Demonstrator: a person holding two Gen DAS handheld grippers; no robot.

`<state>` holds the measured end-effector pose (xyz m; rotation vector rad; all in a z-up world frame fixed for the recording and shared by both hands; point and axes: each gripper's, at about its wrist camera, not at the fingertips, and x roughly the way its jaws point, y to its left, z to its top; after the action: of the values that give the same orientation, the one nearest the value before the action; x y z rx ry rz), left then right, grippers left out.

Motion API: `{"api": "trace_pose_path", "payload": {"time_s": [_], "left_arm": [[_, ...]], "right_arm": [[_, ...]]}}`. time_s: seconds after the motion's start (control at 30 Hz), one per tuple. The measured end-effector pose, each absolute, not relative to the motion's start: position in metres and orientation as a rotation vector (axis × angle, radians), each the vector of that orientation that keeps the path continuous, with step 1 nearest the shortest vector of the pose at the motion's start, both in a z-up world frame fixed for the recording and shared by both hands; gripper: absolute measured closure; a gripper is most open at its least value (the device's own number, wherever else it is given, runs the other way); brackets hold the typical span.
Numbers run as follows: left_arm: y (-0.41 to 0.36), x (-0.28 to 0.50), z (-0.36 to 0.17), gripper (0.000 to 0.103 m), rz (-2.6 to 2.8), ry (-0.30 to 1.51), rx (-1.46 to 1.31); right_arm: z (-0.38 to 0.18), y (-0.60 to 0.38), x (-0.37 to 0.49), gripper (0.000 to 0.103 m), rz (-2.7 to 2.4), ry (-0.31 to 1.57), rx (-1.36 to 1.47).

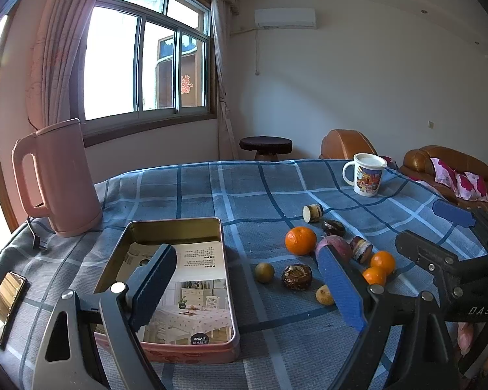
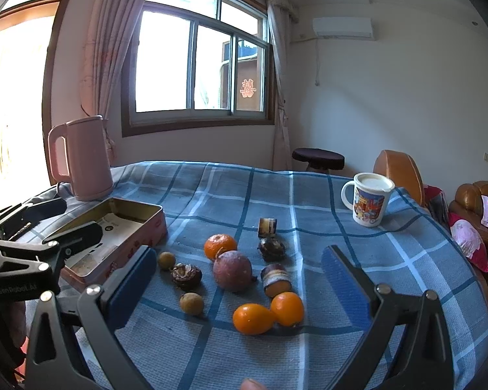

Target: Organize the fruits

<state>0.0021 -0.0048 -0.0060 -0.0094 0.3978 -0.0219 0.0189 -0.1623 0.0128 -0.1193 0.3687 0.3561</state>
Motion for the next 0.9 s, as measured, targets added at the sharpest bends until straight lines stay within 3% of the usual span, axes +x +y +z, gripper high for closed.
{"api": "trace_pose_path", "payload": {"time_s": [0.9], "left_arm": [[-0.0053, 0.0012, -0.0085, 0.013, -0.019, 0.402, -0.007]], "right_arm": [[0.0085, -0.1621, 0.02, 0.0, 0.36, 0.375, -0.113]]}}
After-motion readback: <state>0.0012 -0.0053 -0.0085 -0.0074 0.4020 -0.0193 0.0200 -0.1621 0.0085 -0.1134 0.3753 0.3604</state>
